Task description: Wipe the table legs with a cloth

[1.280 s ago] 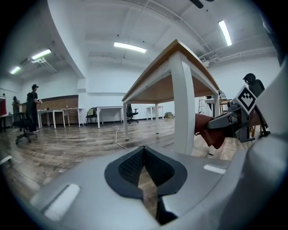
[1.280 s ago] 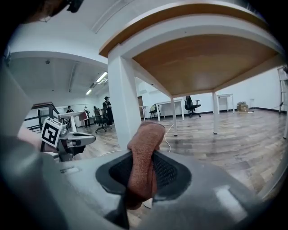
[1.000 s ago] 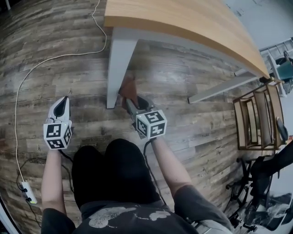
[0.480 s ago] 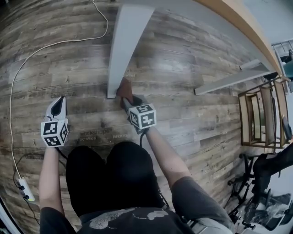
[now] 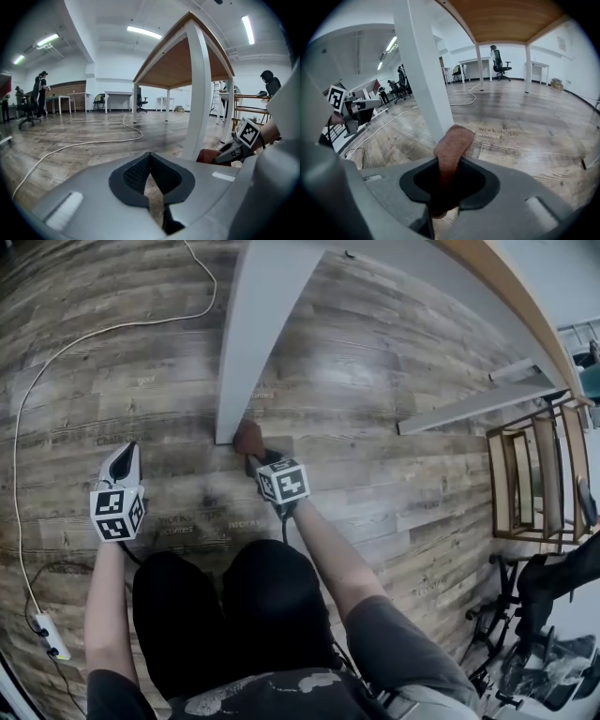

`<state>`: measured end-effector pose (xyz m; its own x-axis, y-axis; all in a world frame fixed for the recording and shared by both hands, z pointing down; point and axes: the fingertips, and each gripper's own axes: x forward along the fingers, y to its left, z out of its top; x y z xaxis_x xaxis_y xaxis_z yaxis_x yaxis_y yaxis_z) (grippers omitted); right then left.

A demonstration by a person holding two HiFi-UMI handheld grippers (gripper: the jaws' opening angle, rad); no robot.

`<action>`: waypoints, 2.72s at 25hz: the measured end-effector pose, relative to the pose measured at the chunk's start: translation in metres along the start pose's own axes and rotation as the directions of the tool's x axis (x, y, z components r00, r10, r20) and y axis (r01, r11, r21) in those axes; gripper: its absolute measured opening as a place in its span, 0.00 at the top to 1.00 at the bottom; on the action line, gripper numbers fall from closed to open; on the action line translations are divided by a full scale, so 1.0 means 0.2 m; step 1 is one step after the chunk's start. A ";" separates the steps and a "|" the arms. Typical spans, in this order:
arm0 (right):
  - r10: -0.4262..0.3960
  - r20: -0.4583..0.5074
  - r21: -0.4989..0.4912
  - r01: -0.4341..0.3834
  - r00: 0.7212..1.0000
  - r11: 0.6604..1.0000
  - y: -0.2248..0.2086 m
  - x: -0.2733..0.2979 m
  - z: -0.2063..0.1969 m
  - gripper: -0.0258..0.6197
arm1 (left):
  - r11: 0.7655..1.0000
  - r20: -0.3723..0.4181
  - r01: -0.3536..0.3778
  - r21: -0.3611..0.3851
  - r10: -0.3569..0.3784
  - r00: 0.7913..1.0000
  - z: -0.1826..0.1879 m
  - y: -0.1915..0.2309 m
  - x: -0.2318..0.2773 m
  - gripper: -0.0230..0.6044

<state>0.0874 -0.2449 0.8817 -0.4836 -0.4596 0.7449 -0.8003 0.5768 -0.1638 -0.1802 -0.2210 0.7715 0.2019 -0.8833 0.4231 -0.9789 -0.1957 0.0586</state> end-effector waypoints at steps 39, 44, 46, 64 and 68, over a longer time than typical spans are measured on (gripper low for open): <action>0.179 0.650 -0.674 0.452 0.739 0.585 0.29 -1.33 1.80 0.82 | 0.963 0.366 0.090 0.256 -0.182 0.913 1.49 -0.36 -0.28 0.93; 0.148 0.581 -0.692 0.390 0.800 0.607 0.23 -1.14 1.56 0.82 | 0.958 0.283 0.132 0.254 -0.204 0.937 1.21 -0.40 -0.19 0.93; 0.120 0.546 -0.698 0.371 0.829 0.613 0.20 -1.04 1.45 0.82 | 0.959 0.247 0.143 0.243 -0.204 0.947 1.08 -0.41 -0.14 0.93; 0.003 0.241 -0.639 0.156 0.971 0.753 -0.01 -0.22 0.77 0.82 | 0.972 0.094 0.197 0.125 -0.209 0.973 0.30 -0.40 0.18 0.93; -0.025 0.169 -0.614 0.125 0.985 0.779 -0.05 -0.08 0.65 0.82 | 0.971 0.059 0.214 0.107 -0.221 0.973 0.18 -0.41 0.17 0.93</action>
<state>0.0572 -0.3319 0.7879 -0.5166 -0.5815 0.6285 -0.4667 0.8067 0.3627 -0.0923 -0.2507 0.7493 0.4150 -0.8417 0.3453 -0.9039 -0.4247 0.0509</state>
